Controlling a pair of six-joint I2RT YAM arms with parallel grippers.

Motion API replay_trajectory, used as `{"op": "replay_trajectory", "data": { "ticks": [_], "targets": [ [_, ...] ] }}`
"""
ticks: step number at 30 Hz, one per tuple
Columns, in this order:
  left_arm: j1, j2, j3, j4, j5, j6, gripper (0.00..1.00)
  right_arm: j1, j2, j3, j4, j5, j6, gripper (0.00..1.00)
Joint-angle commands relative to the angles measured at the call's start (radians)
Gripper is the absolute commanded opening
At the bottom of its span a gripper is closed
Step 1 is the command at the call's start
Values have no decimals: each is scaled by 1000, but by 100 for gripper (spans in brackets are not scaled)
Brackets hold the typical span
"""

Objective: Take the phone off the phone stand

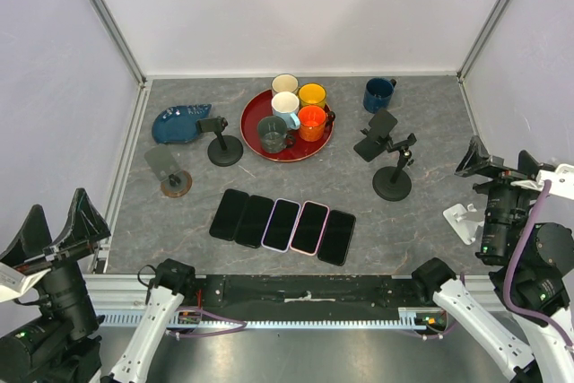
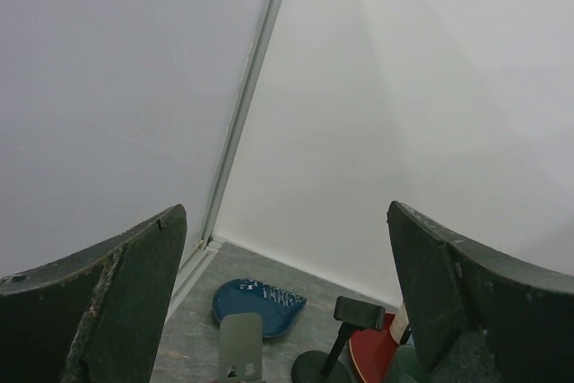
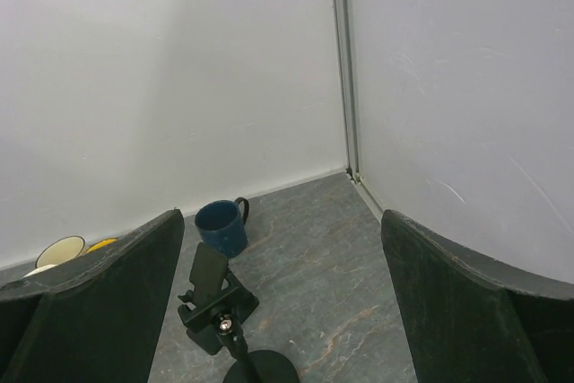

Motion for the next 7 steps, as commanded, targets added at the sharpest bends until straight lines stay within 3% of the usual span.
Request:
{"op": "replay_trajectory", "data": {
  "ticks": [1,7],
  "targets": [
    [7,-12,-12,46,-26,59,100,2,10,-8,39,29,-17,98],
    [6,-14,-23,52,-26,56,100,0,3,-8,46,42,-26,98]
  ]
}}
